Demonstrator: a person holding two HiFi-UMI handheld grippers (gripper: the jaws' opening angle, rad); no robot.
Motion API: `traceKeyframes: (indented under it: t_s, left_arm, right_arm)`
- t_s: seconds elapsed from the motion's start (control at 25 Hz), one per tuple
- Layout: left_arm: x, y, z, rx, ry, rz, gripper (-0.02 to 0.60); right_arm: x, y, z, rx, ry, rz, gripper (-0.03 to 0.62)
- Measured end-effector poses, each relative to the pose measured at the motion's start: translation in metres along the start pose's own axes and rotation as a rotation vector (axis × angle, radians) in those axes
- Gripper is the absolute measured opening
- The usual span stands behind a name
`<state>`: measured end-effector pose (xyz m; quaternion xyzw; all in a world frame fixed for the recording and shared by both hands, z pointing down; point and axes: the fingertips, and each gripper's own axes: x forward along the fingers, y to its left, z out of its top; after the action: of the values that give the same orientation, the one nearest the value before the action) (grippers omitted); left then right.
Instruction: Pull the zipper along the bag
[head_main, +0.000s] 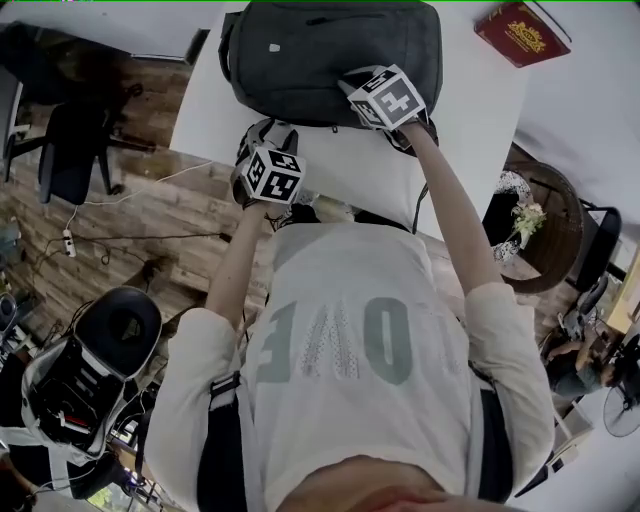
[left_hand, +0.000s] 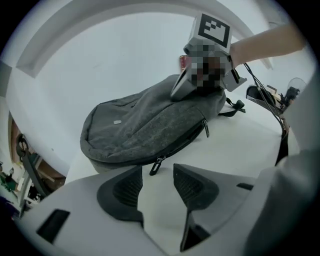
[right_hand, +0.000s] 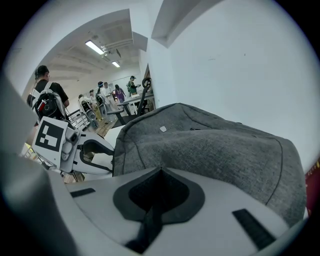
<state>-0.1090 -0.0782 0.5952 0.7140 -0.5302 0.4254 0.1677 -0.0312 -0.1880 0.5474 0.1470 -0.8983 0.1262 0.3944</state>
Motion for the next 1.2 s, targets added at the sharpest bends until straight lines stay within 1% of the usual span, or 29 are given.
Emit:
traceKeyframes:
  t_s: [0.16, 0.2, 0.24, 0.28, 0.36, 0.44, 0.56, 0.6, 0.64, 0.76, 0.88, 0.92, 1.0, 1.08, 1.16, 1.2]
  left_arm:
    - [0.002, 0.005, -0.001, 0.069, -0.034, -0.124, 0.192]
    - [0.003, 0.007, -0.002, 0.101, -0.033, -0.152, 0.155]
    - [0.004, 0.008, -0.004, 0.140, -0.025, -0.181, 0.084]
    - [0.005, 0.009, -0.005, 0.176, -0.011, -0.212, 0.058]
    - [0.007, 0.007, -0.006, 0.221, 0.022, -0.265, 0.044]
    - [0.007, 0.005, -0.005, 0.273, 0.050, -0.287, 0.039]
    - [0.004, -0.001, -0.006, 0.378, 0.057, -0.267, 0.028]
    - [0.003, -0.004, -0.006, 0.388, 0.050, -0.259, 0.028]
    - [0.001, -0.006, -0.006, 0.378, 0.040, -0.252, 0.028]
    - [-0.004, -0.009, -0.007, 0.323, 0.019, -0.244, 0.028]
    - [-0.004, -0.016, -0.004, 0.339, 0.034, -0.249, 0.028]
    - [-0.003, -0.018, -0.003, 0.327, 0.039, -0.254, 0.028]
    - [-0.002, -0.025, -0.001, 0.297, 0.047, -0.275, 0.028]
    - [-0.001, -0.043, 0.007, 0.313, 0.045, -0.317, 0.029]
    - [0.003, -0.068, 0.023, 0.338, 0.025, -0.363, 0.029]
    - [0.006, -0.080, 0.031, 0.337, 0.013, -0.379, 0.028]
  right_arm:
    - [0.000, 0.000, 0.000, -0.001, -0.001, -0.003, 0.025]
    - [0.000, 0.000, 0.000, -0.003, -0.001, -0.004, 0.025]
    - [0.000, 0.000, 0.000, -0.005, -0.002, -0.005, 0.025]
    - [0.000, -0.001, 0.000, -0.006, -0.003, -0.005, 0.025]
    - [0.000, -0.001, 0.000, -0.006, -0.004, -0.006, 0.025]
    - [0.000, -0.001, 0.000, -0.005, -0.004, -0.008, 0.025]
    - [0.000, -0.001, 0.000, -0.007, -0.004, -0.014, 0.025]
    - [0.000, 0.000, 0.000, -0.010, -0.005, -0.015, 0.025]
    - [0.000, 0.000, 0.000, -0.011, -0.005, -0.015, 0.025]
    - [0.000, 0.000, 0.000, -0.015, -0.008, -0.011, 0.025]
    - [-0.001, -0.001, 0.000, -0.019, -0.016, -0.013, 0.025]
    - [-0.001, 0.000, -0.001, -0.020, -0.018, -0.012, 0.025]
    - [0.000, 0.001, -0.001, -0.020, -0.020, -0.008, 0.025]
    - [-0.001, 0.000, -0.001, -0.019, -0.022, -0.004, 0.025]
    - [-0.001, -0.001, -0.001, -0.015, -0.025, -0.005, 0.025]
    - [-0.001, -0.001, -0.001, -0.013, -0.027, -0.004, 0.025]
